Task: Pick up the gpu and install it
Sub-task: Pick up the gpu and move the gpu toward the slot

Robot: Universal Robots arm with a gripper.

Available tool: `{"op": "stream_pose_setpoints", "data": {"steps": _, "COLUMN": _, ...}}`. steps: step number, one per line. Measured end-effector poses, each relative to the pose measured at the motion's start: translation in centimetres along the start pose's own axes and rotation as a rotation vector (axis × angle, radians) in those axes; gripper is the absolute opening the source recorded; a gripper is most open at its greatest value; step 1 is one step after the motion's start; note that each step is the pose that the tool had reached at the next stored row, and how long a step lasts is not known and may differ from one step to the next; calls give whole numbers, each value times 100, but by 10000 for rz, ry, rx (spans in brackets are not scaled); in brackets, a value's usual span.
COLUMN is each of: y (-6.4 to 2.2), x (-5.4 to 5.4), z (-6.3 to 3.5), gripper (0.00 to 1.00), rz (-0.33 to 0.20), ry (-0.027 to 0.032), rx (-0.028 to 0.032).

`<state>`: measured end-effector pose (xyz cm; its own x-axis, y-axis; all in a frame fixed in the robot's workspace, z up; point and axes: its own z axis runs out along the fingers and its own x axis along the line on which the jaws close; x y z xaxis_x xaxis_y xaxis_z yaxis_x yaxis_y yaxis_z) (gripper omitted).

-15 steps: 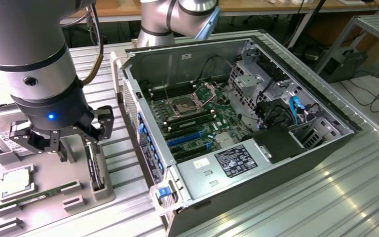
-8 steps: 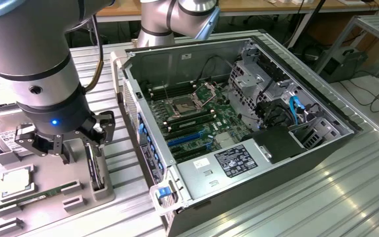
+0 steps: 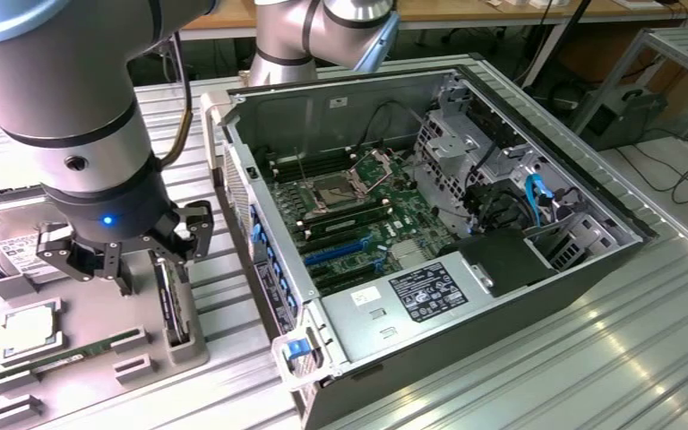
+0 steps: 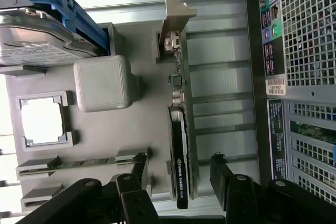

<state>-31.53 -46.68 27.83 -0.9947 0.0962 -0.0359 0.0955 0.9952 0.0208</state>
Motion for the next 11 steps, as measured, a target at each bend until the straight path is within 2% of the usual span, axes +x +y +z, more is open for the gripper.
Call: {"op": "stream_pose_setpoints", "data": {"steps": 11, "y": 0, "x": 8, "z": 82, "gripper": 60, "rz": -1, "ry": 1, "rx": 1}}
